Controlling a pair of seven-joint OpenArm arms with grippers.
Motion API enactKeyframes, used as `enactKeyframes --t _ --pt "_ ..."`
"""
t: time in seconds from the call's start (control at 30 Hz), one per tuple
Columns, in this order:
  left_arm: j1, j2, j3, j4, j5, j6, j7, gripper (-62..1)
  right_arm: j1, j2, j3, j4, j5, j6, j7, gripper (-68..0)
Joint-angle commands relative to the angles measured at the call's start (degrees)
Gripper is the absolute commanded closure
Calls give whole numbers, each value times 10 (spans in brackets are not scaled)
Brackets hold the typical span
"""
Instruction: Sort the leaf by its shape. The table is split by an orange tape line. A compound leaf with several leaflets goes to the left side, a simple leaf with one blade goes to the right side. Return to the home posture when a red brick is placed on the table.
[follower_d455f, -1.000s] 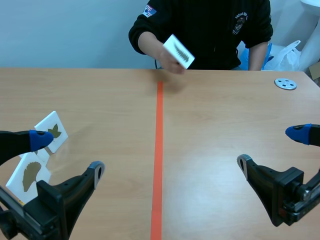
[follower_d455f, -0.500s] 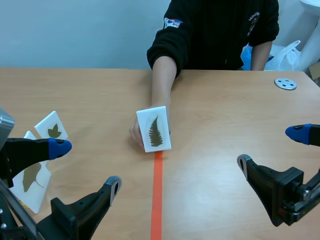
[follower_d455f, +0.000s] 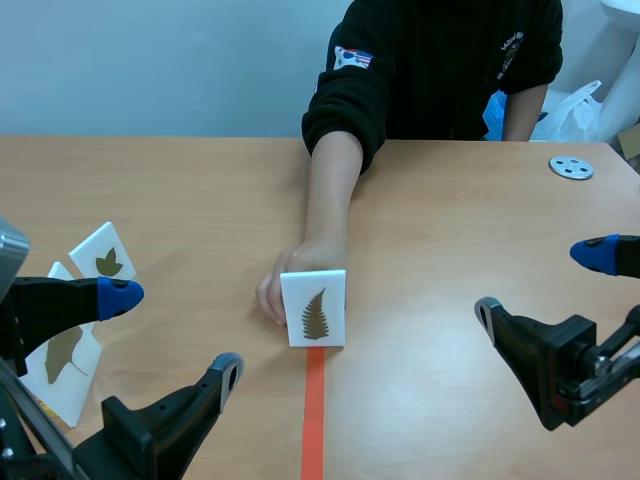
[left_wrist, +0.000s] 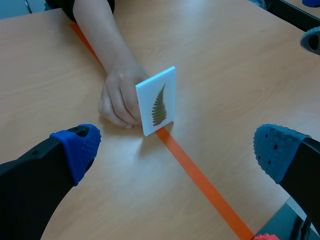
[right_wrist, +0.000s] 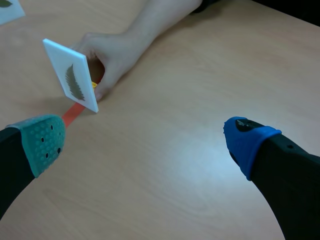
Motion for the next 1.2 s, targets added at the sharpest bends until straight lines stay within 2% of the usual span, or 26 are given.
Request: enactKeyframes --t 0.0,0.1,0.37,0.73,1.17 --pt "-2 1 0 -2 -4 -1 -8 -623 14 3 -3 -5 4 10 10 -679" --pt "-2 1 0 -5 -4 -1 -8 -623 35 3 -26 -19 2 21 6 -679" --pt "-2 1 0 -5 -4 -1 -12 -623 109 3 -100 -90 -3 21 10 -679" --pt "-22 1 0 -23 -4 6 -14 -623 202 2 -199 -180 -62 21 42 -679" --pt "-27 1 0 -51 -4 6 -16 -623 306 -47 -282 -301 -136 23 93 -679"
